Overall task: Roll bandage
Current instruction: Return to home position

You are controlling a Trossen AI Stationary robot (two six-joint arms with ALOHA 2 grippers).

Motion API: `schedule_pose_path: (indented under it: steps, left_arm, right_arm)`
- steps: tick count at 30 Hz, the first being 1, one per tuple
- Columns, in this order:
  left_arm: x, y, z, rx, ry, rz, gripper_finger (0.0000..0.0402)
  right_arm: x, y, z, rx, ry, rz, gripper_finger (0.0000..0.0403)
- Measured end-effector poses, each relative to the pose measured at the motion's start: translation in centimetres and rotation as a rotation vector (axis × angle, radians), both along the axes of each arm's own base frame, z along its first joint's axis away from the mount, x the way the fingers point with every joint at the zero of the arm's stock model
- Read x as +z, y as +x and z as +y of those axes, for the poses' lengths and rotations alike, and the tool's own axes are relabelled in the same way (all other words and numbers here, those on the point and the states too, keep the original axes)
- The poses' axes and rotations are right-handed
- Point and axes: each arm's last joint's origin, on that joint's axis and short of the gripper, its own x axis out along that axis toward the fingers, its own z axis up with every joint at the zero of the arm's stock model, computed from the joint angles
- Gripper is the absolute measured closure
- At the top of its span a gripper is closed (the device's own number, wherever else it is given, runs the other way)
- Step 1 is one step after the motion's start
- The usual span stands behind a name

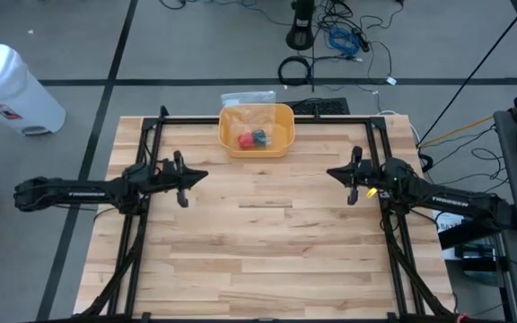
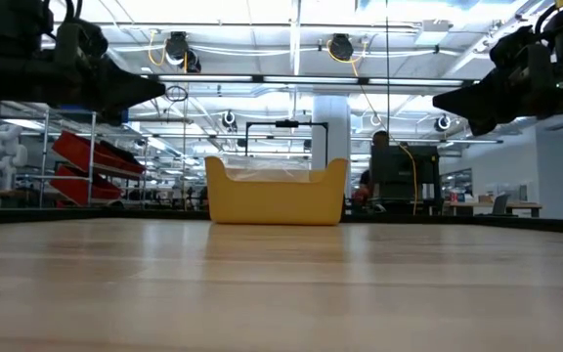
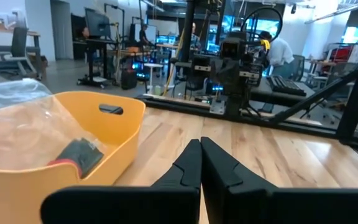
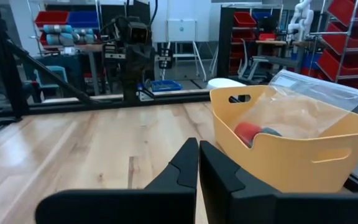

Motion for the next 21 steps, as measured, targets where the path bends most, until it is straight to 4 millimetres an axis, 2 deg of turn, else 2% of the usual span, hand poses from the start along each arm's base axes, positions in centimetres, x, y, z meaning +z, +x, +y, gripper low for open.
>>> schedule_pose_path:
  steps: [21]
  left_arm:
    - [-0.1,-1.5,-1.8,0.087,0.002,0.036,0.0400]
  right_arm:
    - [0.0,-1.7,0.6,-0.023,0.090,-0.042,0.0403]
